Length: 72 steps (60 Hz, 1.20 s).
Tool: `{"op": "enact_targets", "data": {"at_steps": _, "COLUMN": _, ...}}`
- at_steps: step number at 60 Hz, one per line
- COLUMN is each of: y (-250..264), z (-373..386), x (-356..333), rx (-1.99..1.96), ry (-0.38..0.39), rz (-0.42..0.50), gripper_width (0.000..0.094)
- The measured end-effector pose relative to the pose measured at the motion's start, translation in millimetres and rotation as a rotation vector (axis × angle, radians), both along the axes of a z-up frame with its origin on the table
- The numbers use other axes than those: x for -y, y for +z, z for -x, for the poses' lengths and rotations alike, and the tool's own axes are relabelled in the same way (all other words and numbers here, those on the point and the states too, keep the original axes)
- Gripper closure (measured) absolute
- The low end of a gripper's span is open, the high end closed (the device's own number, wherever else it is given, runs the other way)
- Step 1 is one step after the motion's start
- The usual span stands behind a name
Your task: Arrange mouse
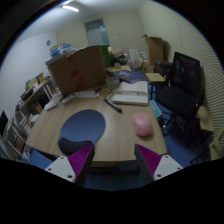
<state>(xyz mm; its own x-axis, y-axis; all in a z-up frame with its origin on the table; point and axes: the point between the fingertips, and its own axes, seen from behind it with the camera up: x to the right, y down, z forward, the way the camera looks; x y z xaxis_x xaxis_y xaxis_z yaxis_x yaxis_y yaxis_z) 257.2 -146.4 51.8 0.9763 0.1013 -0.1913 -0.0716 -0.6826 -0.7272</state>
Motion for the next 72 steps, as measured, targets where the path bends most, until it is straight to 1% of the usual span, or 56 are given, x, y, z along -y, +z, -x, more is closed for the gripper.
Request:
{"op": "enact_targets", "data": {"at_steps": 8, "y": -19, "z": -62, "x": -24, "rx": 0.05, "ry": -0.034, "rz": -0.006, "gripper_width": 0.0104}}
{"op": "enact_targets", "data": {"at_steps": 15, "y": -39, "z": -90, "x": -56, "rx": 0.081, "ry": -0.031, "rz": -0.041, "gripper_width": 0.011}}
{"op": "enact_targets", "data": {"at_steps": 22, "y": -65, "z": -101, "x": -87, "rx": 0.118, "ry": -0.017, "rz": -0.047, "gripper_width": 0.0117}}
{"op": "enact_targets", "data": {"at_steps": 24, "y": -69, "z": -101, "x": -94, "rx": 0.12, "ry": -0.014, "rz": -0.044, "gripper_width": 0.0101}}
{"op": "enact_targets", "data": {"at_steps": 25, "y": -65, "z": -100, "x": -102, "rx": 0.123, "ry": -0.014, "rz": -0.073, "gripper_width": 0.0112}}
{"op": "enact_targets", "data": {"at_steps": 26, "y": -65, "z": -99, "x": -107, "rx": 0.127, "ry": -0.006, "rz": -0.081, "gripper_width": 0.0112}}
{"op": "enact_targets", "data": {"at_steps": 30, "y": -68, "z": -95, "x": -122, "rx": 0.147, "ry": 0.015, "rz": -0.088, "gripper_width": 0.0116}}
{"op": "enact_targets", "data": {"at_steps": 35, "y": -67, "z": -93, "x": -141, "rx": 0.161, "ry": 0.017, "rz": -0.111, "gripper_width": 0.0115}}
{"op": "enact_targets", "data": {"at_steps": 38, "y": -67, "z": -94, "x": -151, "rx": 0.157, "ry": 0.0, "rz": -0.126, "gripper_width": 0.0147}}
{"op": "enact_targets", "data": {"at_steps": 40, "y": -68, "z": -93, "x": -157, "rx": 0.157, "ry": -0.008, "rz": -0.132, "gripper_width": 0.0186}}
{"op": "enact_targets", "data": {"at_steps": 41, "y": -68, "z": -93, "x": -160, "rx": 0.16, "ry": -0.013, "rz": -0.135, "gripper_width": 0.0234}}
{"op": "enact_targets", "data": {"at_steps": 43, "y": -68, "z": -94, "x": -163, "rx": 0.16, "ry": -0.024, "rz": -0.138, "gripper_width": 0.027}}
{"op": "enact_targets", "data": {"at_steps": 44, "y": -68, "z": -94, "x": -165, "rx": 0.161, "ry": -0.032, "rz": -0.139, "gripper_width": 0.0327}}
{"op": "enact_targets", "data": {"at_steps": 46, "y": -68, "z": -96, "x": -167, "rx": 0.164, "ry": -0.055, "rz": -0.141, "gripper_width": 0.039}}
{"op": "enact_targets", "data": {"at_steps": 50, "y": -68, "z": -98, "x": -169, "rx": 0.163, "ry": -0.103, "rz": -0.148, "gripper_width": 0.041}}
{"op": "enact_targets", "data": {"at_steps": 56, "y": -69, "z": -99, "x": -170, "rx": 0.15, "ry": -0.145, "rz": -0.148, "gripper_width": 0.0455}}
{"op": "enact_targets", "data": {"at_steps": 59, "y": -69, "z": -100, "x": -169, "rx": 0.146, "ry": -0.157, "rz": -0.129, "gripper_width": 0.048}}
{"op": "enact_targets", "data": {"at_steps": 63, "y": -68, "z": -100, "x": -170, "rx": 0.139, "ry": -0.169, "rz": -0.09, "gripper_width": 0.0537}}
{"op": "enact_targets", "data": {"at_steps": 66, "y": -67, "z": -97, "x": -168, "rx": 0.093, "ry": -0.184, "rz": -0.056, "gripper_width": 0.0541}}
{"op": "enact_targets", "data": {"at_steps": 67, "y": -65, "z": -94, "x": -167, "rx": 0.072, "ry": -0.183, "rz": -0.046, "gripper_width": 0.0578}}
{"op": "enact_targets", "data": {"at_steps": 68, "y": -60, "z": -91, "x": -167, "rx": 0.052, "ry": -0.183, "rz": -0.044, "gripper_width": 0.0581}}
{"op": "enact_targets", "data": {"at_steps": 70, "y": -45, "z": -89, "x": -168, "rx": 0.049, "ry": -0.181, "rz": -0.057, "gripper_width": 0.0584}}
{"op": "enact_targets", "data": {"at_steps": 72, "y": -24, "z": -88, "x": -174, "rx": 0.077, "ry": -0.188, "rz": -0.096, "gripper_width": 0.0595}}
